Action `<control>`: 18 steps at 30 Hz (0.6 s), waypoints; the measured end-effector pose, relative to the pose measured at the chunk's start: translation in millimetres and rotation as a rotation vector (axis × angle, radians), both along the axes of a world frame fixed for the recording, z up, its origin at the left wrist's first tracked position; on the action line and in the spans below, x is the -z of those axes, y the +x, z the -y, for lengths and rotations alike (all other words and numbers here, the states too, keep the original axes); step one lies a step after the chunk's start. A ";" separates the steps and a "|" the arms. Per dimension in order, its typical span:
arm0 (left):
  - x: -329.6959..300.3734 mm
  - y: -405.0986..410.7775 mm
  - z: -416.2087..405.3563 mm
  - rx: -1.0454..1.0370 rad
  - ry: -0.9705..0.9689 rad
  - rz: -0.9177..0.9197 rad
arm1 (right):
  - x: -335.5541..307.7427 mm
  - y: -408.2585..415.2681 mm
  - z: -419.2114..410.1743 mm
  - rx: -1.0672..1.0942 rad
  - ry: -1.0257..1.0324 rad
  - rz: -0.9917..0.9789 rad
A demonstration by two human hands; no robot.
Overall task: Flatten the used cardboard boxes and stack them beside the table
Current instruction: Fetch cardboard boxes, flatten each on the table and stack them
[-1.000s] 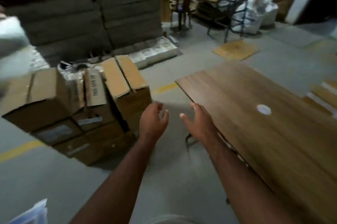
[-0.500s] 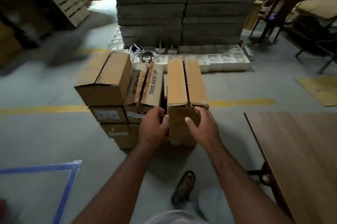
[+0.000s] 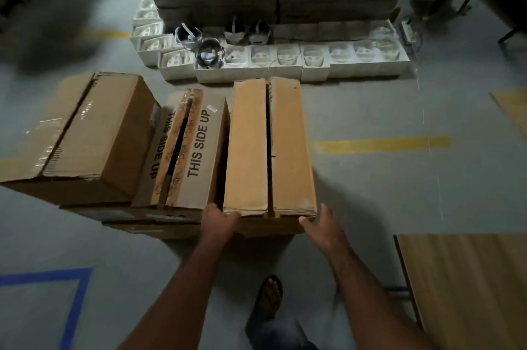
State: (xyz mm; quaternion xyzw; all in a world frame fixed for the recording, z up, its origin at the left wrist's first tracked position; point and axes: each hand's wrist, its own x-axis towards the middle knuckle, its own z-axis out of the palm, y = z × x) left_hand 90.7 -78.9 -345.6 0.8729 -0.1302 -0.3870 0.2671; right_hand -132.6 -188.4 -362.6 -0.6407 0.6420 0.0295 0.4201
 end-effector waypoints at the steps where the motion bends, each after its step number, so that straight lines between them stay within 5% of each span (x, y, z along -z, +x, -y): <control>1: 7.9 1.7 5.0 -0.053 0.023 -0.069 | 12.1 -0.1 8.1 0.006 0.051 0.002; 4: 17.3 0.6 10.1 -0.242 -0.008 -0.304 | 37.5 4.2 24.3 0.089 0.170 0.082; 8: 8.2 -5.8 25.7 -0.375 -0.149 -0.392 | 37.3 21.3 33.9 0.411 0.152 0.284; 12: -20.1 -9.2 67.5 -0.516 -0.323 -0.284 | 3.0 45.6 49.0 0.514 0.005 0.410; 18: -73.0 -6.7 104.2 -0.435 -0.473 -0.196 | -49.9 57.6 70.3 0.635 -0.129 0.510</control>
